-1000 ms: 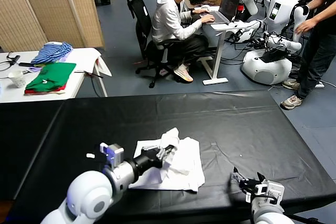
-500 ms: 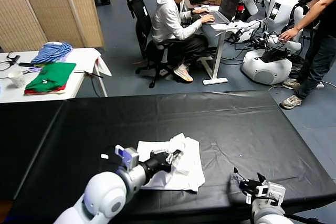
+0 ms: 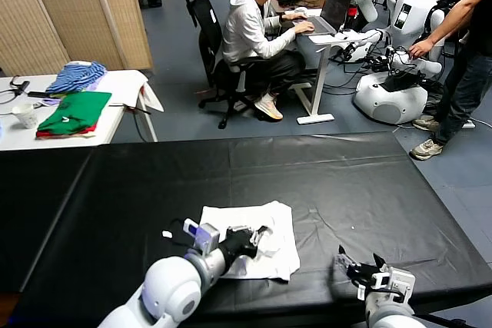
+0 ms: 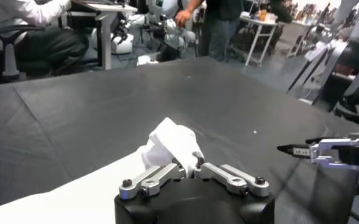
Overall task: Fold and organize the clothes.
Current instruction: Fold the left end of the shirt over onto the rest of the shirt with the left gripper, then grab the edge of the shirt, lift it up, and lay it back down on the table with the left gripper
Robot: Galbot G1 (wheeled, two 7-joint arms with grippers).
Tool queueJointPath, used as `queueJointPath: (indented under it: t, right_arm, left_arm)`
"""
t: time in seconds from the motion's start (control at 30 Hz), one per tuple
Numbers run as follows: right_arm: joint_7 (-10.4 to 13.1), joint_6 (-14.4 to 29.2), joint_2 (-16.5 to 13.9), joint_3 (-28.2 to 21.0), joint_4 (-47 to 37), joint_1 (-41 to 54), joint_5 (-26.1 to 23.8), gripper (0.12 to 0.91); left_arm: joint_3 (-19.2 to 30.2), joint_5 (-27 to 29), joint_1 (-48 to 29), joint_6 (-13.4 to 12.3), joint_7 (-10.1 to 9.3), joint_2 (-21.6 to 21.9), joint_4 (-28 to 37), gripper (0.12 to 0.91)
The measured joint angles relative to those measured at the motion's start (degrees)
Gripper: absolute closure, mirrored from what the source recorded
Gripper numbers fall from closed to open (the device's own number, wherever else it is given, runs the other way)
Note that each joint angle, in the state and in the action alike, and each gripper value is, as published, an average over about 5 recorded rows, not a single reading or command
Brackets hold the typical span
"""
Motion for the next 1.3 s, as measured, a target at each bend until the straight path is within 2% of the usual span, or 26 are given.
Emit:
queueJointPath:
  t: [0.1, 0.17, 0.33, 0.43, 0.53, 0.7, 0.83, 1.0, 1.3]
  right_arm:
    - [0.0, 0.0, 0.1, -0.1, 0.3, -0.1, -0.1, 0.118]
    - [0.0, 0.0, 0.1, 0.0, 0.5, -0.2, -0.1, 0.118]
    - [-1.1, 0.0, -0.1, 0.2, 1.2, -0.4, -0.3, 0.118]
    - [-3.2, 0.2, -0.6, 0.0, 1.9, -0.5, -0.6, 0.118]
    - [-5.7, 2.3, -1.3, -0.5, 2.7, -0.6, -1.1, 0.118]
    - [-11.1, 7.8, -3.1, -2.6, 3.8, -0.5, -2.6, 0.118]
    - [-13.5, 9.2, -4.6, -5.7, 3.9, 0.1, -2.5, 0.118]
    - [-13.4, 9.5, -5.1, -10.4, 3.5, 0.5, -0.5, 0.118]
    - [-10.4, 9.6, -5.2, -15.0, 1.1, 3.0, 5.3, 0.119]
  left_arm:
    - [0.2, -0.9, 0.3, -1.7, 0.08, -0.3, -0.2, 0.251]
    - [0.2, -2.2, 0.6, -3.5, 0.19, -0.5, -0.6, 0.169]
    - [-0.6, -8.8, 1.1, -10.9, 0.54, -0.9, -2.2, 0.125]
    - [-1.6, -11.2, 1.3, -13.3, 0.5, -0.6, -3.4, 0.124]
    - [-3.1, -9.0, 2.0, -12.3, 0.7, 0.4, -4.3, 0.123]
    - [-6.8, -0.9, 5.3, -7.0, 1.86, 3.5, -6.1, 0.123]
    - [-10.5, 6.1, 9.3, -6.3, 2.56, 6.4, -7.7, 0.123]
    - [-14.0, 10.9, 13.5, -6.3, 1.99, 7.5, -9.0, 0.123]
    - [-15.3, 14.6, 17.9, -6.6, 1.34, 5.8, -8.9, 0.123]
